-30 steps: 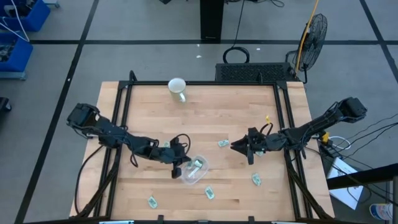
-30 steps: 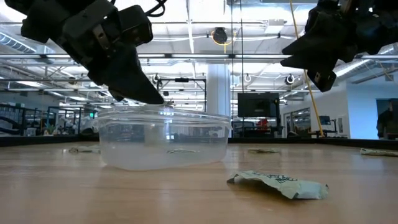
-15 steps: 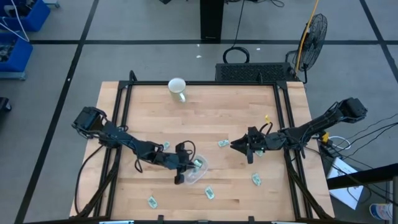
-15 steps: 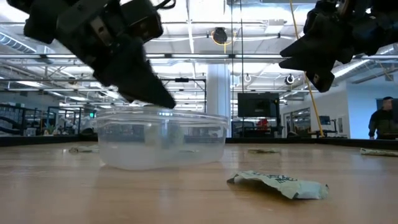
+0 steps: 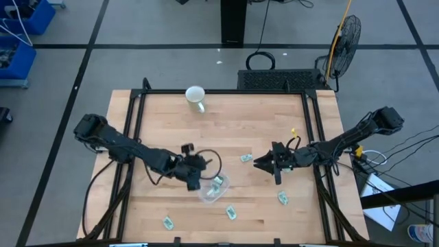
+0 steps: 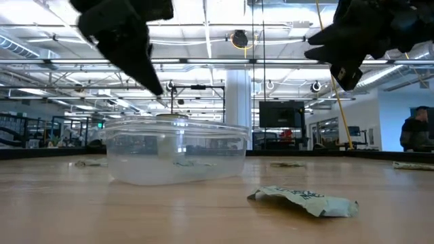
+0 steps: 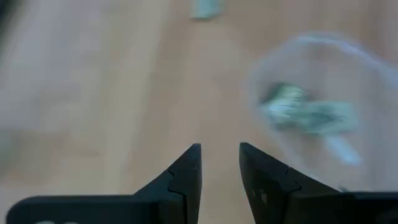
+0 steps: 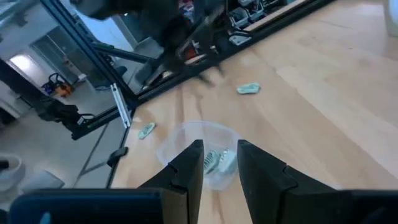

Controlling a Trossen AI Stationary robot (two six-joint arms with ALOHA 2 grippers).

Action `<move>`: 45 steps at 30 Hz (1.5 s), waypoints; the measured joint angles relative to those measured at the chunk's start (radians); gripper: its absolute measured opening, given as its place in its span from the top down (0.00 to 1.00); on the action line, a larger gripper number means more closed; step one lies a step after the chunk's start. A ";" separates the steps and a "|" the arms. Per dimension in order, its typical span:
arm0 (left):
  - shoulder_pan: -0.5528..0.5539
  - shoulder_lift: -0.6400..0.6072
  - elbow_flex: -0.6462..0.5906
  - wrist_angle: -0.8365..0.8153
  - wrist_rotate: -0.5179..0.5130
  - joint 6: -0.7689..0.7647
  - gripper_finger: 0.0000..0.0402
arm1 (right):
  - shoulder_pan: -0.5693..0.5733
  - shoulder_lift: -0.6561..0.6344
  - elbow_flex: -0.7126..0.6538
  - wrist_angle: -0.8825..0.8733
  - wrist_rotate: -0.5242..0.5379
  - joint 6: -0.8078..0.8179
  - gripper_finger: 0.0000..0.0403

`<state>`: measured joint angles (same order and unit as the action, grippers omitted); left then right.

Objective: Pick and place Stevia / Truvia into bins
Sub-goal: Put the light green stevia packet into the transparent bin

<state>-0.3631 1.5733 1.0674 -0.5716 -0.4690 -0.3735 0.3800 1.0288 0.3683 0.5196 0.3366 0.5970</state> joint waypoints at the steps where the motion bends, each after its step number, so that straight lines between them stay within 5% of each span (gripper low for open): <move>1: 0.001 -0.015 0.016 -0.070 -0.033 -0.025 0.72 | 0.003 0.011 0.012 -0.001 0.001 -0.008 0.77; 9: 0.063 -0.094 -0.039 -0.344 -0.082 -0.235 0.72 | 0.018 0.179 0.193 -0.094 -0.002 -0.091 0.77; 21: 0.103 -0.079 -0.370 0.009 0.040 -0.320 0.72 | -0.007 0.224 0.231 -0.115 -0.001 -0.087 0.77; 34: 0.111 -0.080 -0.419 0.125 0.067 -0.314 0.73 | -0.009 0.224 0.231 -0.174 -0.002 -0.037 0.77; 41: 0.132 -0.080 -0.419 0.125 0.066 -0.305 0.96 | -0.009 0.224 0.230 -0.200 -0.002 -0.011 0.77; 45: 0.140 -0.080 -0.419 0.128 0.076 -0.298 0.98 | -0.009 0.224 0.230 -0.215 -0.002 0.013 0.77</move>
<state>-0.2229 1.4929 0.6487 -0.4440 -0.3927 -0.6718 0.3710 1.2530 0.5980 0.3042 0.3347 0.6096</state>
